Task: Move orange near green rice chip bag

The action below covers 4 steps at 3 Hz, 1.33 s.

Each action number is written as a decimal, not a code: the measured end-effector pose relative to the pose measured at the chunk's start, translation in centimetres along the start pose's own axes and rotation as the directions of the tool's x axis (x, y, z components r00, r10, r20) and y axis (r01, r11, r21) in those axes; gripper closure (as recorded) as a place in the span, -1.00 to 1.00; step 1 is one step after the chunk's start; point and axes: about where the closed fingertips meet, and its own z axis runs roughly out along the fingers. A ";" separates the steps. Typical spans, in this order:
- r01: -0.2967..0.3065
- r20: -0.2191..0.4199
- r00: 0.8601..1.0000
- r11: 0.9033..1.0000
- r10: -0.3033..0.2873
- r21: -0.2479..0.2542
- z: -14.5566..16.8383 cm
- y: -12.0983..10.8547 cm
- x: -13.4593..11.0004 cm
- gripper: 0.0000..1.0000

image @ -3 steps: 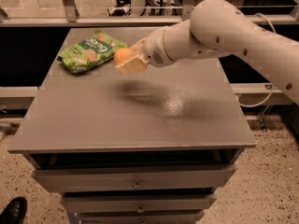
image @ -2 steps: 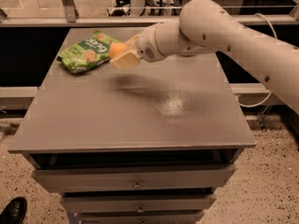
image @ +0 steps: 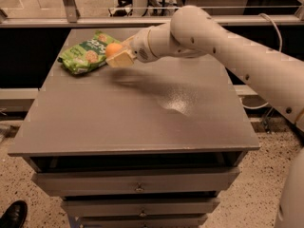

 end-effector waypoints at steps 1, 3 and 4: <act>-0.014 0.006 1.000 1.000 0.014 -0.004 1.3 -0.3 0.6 1.00; -0.042 0.017 0.999 0.999 0.043 -0.034 2.9 -0.3 1.4 0.08; -0.050 0.023 0.998 0.997 0.052 -0.057 3.5 0.1 1.6 -0.71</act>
Offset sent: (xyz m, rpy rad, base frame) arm 0.0214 0.0128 -0.0315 0.0432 0.0502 -0.0004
